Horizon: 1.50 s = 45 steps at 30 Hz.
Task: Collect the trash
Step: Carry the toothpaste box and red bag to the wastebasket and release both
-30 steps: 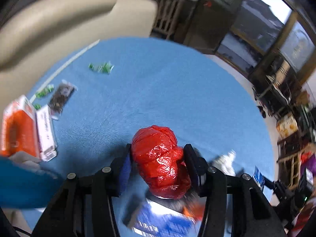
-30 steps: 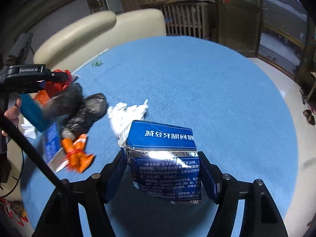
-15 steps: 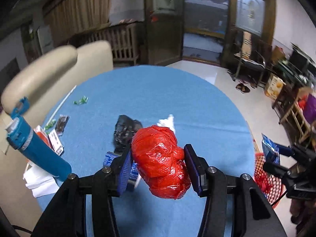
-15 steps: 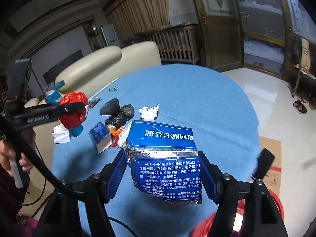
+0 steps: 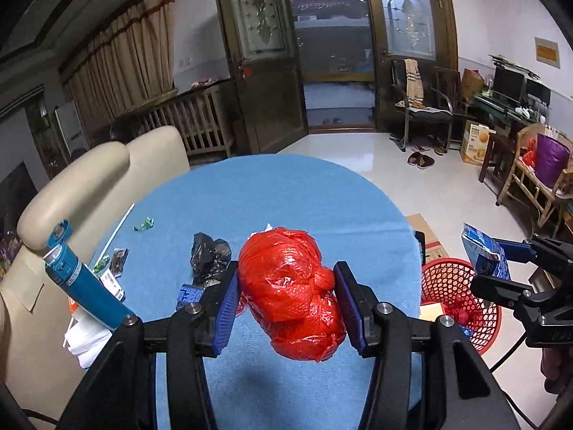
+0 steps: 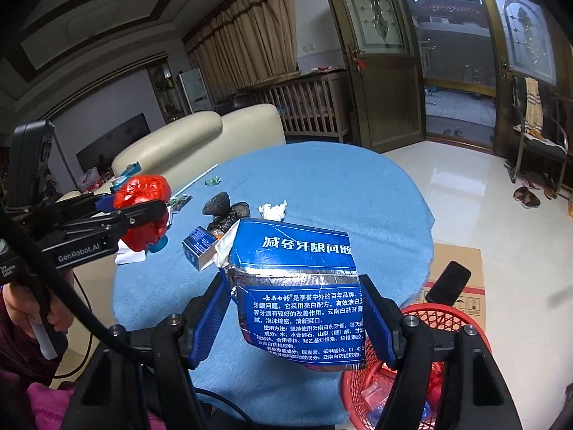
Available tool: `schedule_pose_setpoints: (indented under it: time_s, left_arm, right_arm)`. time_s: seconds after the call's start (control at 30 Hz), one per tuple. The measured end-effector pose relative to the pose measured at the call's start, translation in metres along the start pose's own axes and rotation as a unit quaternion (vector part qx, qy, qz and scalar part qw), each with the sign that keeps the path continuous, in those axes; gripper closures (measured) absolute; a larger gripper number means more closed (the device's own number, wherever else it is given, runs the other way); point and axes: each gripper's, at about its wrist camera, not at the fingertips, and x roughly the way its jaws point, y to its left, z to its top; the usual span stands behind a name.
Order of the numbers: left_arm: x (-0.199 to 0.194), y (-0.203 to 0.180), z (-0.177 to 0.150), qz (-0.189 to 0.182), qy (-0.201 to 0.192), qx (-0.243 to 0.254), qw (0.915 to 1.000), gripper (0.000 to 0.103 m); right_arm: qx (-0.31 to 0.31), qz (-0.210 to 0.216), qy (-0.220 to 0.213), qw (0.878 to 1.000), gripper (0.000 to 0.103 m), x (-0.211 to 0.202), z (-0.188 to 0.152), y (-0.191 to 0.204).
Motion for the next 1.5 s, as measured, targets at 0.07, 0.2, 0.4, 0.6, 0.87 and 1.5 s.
schedule_pose_setpoints:
  time_s: [0.07, 0.2, 0.4, 0.6, 0.87, 1.5]
  left_arm:
    - [0.0, -0.001, -0.001, -0.003, 0.0, 0.002, 1.0, 0.05]
    - [0.0, -0.007, -0.003, -0.004, 0.002, 0.011, 0.9999, 0.05]
    - [-0.001, -0.018, -0.004, 0.001, 0.0, 0.022, 0.9998, 0.05]
    - [0.002, -0.023, -0.005, 0.007, 0.003, 0.029, 0.9996, 0.05]
    - [0.009, -0.037, -0.003, 0.008, 0.013, 0.042, 0.999, 0.05]
    - [0.029, -0.068, 0.003, 0.004, 0.033, 0.075, 0.9967, 0.05]
  right_arm:
    - [0.003, 0.003, -0.003, 1.0, 0.03, -0.005, -0.001, -0.001]
    - [0.008, 0.003, -0.009, 1.0, 0.03, -0.014, -0.005, -0.003]
    - [0.02, -0.001, -0.018, 1.0, 0.03, -0.023, -0.009, -0.013]
    - [0.038, -0.008, -0.025, 0.999, 0.03, -0.029, -0.014, -0.027]
    - [0.068, -0.014, -0.034, 0.997, 0.03, -0.035, -0.02, -0.049]
    - [0.112, -0.017, -0.039, 0.993, 0.03, -0.034, -0.03, -0.088]
